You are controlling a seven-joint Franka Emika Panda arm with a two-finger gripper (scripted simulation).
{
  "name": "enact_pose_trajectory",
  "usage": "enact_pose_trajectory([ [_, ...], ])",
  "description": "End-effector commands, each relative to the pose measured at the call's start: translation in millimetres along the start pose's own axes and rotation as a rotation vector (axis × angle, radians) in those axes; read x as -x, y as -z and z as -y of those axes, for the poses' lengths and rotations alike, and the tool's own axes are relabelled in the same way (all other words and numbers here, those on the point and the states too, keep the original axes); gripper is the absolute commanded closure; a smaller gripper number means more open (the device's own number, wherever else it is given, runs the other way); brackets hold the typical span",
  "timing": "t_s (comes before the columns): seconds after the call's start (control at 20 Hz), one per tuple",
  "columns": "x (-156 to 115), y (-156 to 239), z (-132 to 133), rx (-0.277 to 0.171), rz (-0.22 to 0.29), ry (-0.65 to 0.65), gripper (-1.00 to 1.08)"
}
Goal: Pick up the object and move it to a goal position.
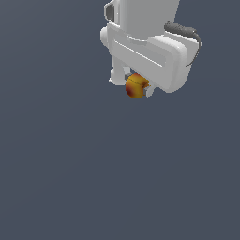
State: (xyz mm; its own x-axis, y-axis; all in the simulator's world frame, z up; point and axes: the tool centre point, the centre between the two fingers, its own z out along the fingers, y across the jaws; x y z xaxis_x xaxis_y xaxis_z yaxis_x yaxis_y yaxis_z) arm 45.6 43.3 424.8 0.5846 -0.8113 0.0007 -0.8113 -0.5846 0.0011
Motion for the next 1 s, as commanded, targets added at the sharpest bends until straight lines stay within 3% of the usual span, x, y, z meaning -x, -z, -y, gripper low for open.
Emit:
enact_pose_trajectory([
  [0.0,2,15,5,0.000,0.000,0.000,1.08],
  [0.95,6,54,20,-0.001,0.001,0.001,1.08],
])
